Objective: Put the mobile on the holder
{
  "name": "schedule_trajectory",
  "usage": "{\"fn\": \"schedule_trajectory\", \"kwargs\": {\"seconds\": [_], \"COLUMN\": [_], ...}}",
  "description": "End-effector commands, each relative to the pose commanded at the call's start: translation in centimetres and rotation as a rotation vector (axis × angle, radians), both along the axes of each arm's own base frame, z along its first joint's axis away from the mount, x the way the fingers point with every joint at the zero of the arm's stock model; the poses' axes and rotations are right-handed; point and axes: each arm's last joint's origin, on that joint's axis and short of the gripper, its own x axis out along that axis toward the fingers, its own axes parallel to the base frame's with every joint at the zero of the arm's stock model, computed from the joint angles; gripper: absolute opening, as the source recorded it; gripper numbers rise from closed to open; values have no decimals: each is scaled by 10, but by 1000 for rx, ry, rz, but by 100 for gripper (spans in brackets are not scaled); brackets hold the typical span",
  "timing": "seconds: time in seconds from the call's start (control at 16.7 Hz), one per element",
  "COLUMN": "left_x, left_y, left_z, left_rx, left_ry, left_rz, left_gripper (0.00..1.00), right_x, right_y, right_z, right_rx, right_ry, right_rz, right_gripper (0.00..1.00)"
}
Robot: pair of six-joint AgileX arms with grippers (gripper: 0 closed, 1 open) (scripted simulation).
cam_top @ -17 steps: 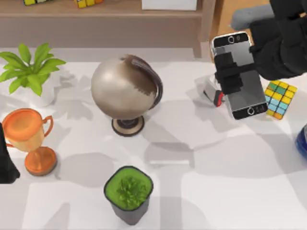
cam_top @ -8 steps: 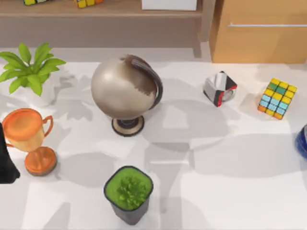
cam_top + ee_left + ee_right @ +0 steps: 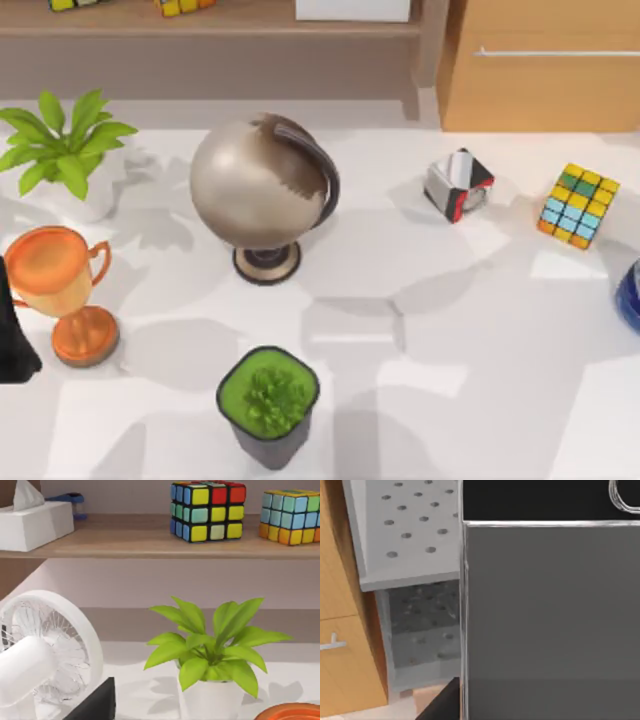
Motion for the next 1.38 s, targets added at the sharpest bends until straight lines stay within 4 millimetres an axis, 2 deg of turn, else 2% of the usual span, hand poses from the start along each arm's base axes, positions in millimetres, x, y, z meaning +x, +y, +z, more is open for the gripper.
{"fn": "schedule_trajectory", "kwargs": {"seconds": [0.3, 0.48, 1.02, 1.38], "left_x": [0, 0, 0, 0], "left_y": [0, 0, 0, 0], "left_z": [0, 0, 0, 0], "left_rx": [0, 0, 0, 0], "left_ry": [0, 0, 0, 0], "left_rz": [0, 0, 0, 0], "left_gripper": [100, 100, 100, 100], "right_x": [-28, -36, -32, -11], "right_y": [-21, -24, -22, -26], "right_z": [-38, -49, -50, -58], "right_rx": [9, 16, -9, -64], "right_ry": [34, 47, 48, 58], "right_rz": [-73, -88, -74, -73], "right_gripper": [0, 0, 0, 0]}}
